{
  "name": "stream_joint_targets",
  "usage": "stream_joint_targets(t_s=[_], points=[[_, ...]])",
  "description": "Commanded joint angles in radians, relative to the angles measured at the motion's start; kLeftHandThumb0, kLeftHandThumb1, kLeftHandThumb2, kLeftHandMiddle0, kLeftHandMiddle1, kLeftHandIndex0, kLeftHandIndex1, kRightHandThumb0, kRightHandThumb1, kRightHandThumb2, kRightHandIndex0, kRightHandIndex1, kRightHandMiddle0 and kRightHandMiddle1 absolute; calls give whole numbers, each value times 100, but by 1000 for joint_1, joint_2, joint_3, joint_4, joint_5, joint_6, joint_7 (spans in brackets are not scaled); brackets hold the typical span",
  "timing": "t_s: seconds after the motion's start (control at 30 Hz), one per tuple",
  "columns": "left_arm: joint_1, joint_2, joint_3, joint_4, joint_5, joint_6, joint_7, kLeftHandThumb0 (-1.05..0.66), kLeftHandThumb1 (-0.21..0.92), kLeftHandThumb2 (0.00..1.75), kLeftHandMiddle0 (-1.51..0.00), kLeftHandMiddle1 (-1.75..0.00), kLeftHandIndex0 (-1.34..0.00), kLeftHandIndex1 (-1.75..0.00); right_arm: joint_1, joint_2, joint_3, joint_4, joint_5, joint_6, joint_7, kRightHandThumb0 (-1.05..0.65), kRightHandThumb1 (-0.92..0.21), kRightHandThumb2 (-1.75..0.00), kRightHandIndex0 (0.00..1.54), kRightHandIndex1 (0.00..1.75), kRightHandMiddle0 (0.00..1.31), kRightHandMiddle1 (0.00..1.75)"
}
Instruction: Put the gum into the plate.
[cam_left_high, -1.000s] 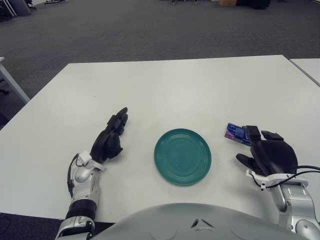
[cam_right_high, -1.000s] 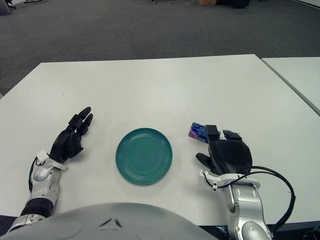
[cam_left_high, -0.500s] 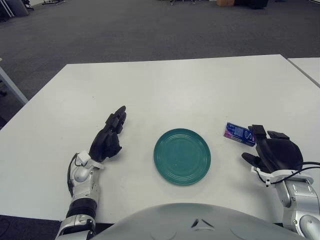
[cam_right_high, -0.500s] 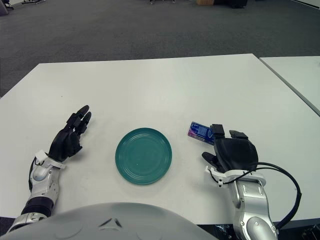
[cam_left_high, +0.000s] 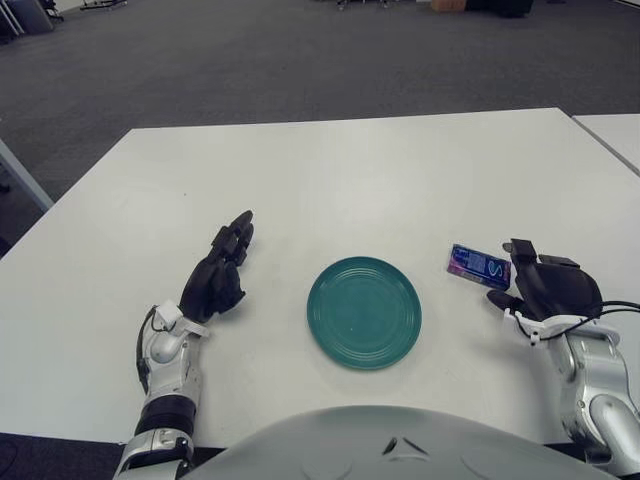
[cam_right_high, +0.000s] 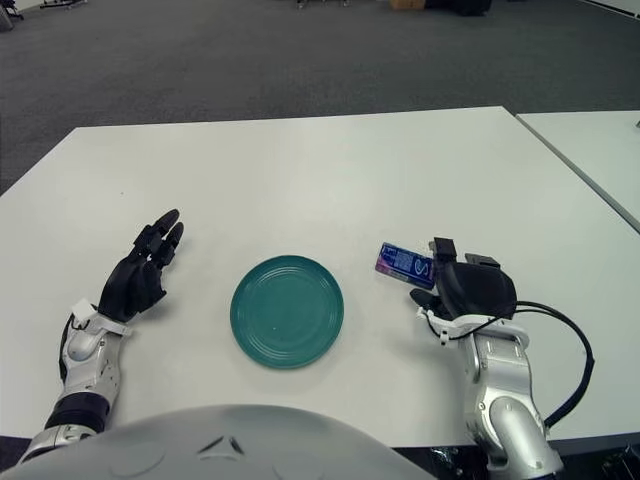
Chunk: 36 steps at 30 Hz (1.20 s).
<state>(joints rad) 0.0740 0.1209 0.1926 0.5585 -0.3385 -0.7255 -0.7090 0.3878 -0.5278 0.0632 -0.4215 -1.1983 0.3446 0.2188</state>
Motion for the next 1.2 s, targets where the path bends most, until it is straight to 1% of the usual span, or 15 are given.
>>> stream_joint_targets(t_s=[0.0,0.27,0.37,0.5,0.57,0.73,0.9,1.0,1.17], points=[[49,-76,-19,17,-39,24,6,-88,92,95,-9,-2,0,-47,-31,9,-7,20,11,-6,-9,-91,-92,-65,43,0,0,77],[47,-68,-17,21,-7,6,25,-87,92,97,-11,-2,0,-47,-72,12,1,53,8,-4,-5,-92,-92,-64,44,1,0,76],[44,-59,-16,35,50,-15,78,-86,92,97,-12,-2,0,-47,-90,10,3,64,5,-4,0,-91,-92,-64,44,1,0,76],[49,-35,-10,19,86,14,129,-87,92,95,-13,-2,0,-47,-111,4,2,78,7,-5,5,-92,-92,-65,45,1,0,76],[52,-34,-12,14,92,19,139,-87,92,94,-13,-2,0,-47,-113,3,1,80,8,-6,6,-92,-92,-65,44,1,0,76],[69,-55,-30,-2,121,6,184,-89,92,93,-14,-2,0,-45,-132,-6,3,87,5,-7,23,-92,-92,-65,44,0,0,76],[89,-67,-46,-38,116,23,202,-91,92,92,-14,-1,0,-42,-139,-8,9,86,-4,-9,34,-91,-92,-65,43,0,0,75],[91,-80,-52,-49,91,12,191,-92,92,91,-14,-1,0,-42,-146,-8,17,87,-8,-11,41,-91,-92,-65,43,0,0,74],[102,-95,-66,-81,51,6,164,-94,92,91,-17,-2,0,-48,-150,-3,24,79,-8,-12,49,-91,-92,-64,43,0,0,72]])
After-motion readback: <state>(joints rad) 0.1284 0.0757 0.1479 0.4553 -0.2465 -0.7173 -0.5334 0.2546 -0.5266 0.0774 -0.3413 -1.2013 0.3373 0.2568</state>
